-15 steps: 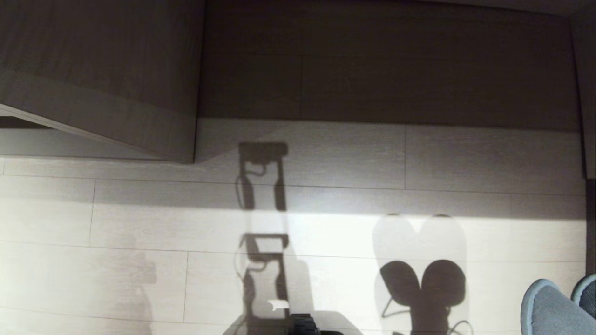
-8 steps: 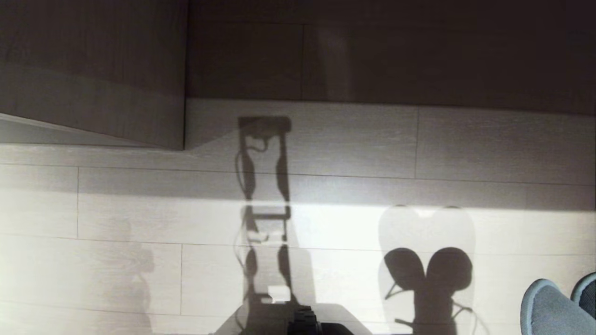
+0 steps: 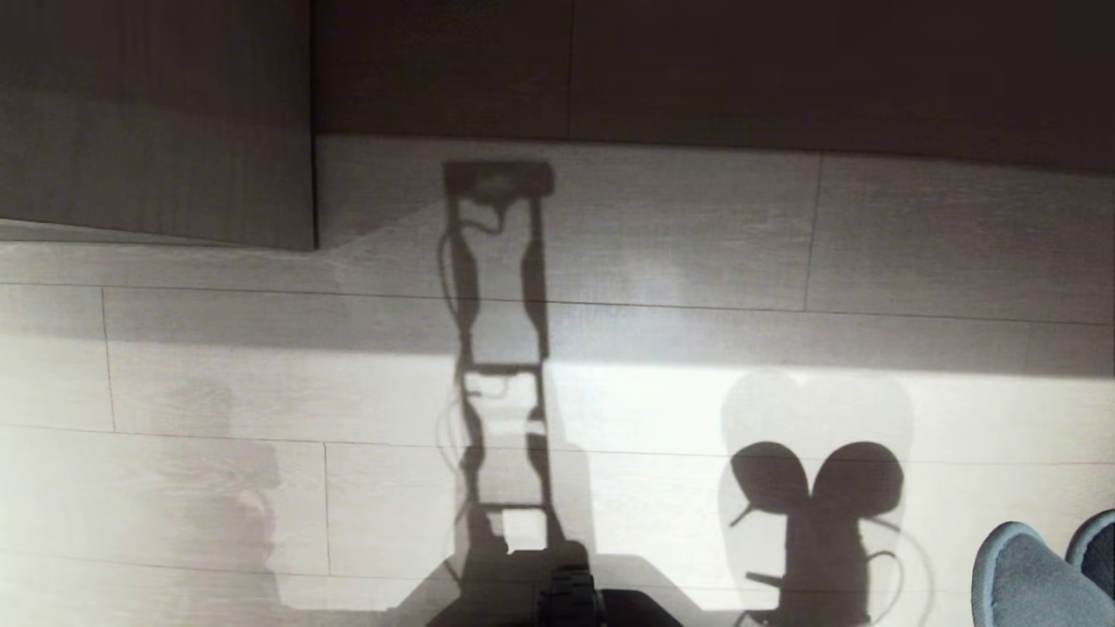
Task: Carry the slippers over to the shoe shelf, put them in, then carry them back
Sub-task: Place the slippers on the floor
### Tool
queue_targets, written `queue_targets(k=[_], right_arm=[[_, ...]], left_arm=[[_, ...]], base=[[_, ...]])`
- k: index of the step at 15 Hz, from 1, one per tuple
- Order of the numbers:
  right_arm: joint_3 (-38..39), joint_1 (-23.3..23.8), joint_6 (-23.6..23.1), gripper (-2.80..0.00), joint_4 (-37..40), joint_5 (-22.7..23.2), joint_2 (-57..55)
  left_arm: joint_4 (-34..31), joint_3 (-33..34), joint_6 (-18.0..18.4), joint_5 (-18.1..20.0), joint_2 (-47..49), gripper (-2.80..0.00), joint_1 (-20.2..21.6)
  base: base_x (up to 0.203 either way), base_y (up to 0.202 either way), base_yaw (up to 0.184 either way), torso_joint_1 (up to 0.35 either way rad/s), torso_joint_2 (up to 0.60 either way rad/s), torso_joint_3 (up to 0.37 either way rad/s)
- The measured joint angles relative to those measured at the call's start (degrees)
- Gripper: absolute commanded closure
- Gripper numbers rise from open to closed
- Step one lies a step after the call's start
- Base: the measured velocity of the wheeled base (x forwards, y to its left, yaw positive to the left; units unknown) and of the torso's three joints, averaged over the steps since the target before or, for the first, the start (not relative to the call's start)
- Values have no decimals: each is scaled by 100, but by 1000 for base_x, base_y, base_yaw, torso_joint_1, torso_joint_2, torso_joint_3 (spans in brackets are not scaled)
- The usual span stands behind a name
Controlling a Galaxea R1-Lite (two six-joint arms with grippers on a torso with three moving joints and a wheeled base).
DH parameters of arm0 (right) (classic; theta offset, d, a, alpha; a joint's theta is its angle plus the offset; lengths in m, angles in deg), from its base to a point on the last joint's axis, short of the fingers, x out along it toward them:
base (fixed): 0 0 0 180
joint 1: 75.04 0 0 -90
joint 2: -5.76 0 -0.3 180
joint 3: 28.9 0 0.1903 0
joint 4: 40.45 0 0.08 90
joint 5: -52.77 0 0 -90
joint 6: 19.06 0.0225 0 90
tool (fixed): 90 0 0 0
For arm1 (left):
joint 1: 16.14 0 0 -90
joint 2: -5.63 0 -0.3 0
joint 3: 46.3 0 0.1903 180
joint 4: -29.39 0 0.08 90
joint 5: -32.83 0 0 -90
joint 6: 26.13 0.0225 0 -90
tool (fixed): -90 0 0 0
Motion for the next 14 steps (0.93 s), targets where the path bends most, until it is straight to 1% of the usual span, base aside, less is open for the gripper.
queue_targets(k=[3,5,14], right_arm=[[0,0,4,0,0,0,-2],[0,0,1,0,2,-1,-5],[0,-1,0,0,1,0,-5]], left_arm=[[0,0,0,0,0,0,0],[0,0,0,0,2,0,0],[-5,0,-1,0,-2,0,0]], base=[[0,0,0,3,4,-195],[0,0,0,4,2,-94],[0,0,0,0,1,-4]])
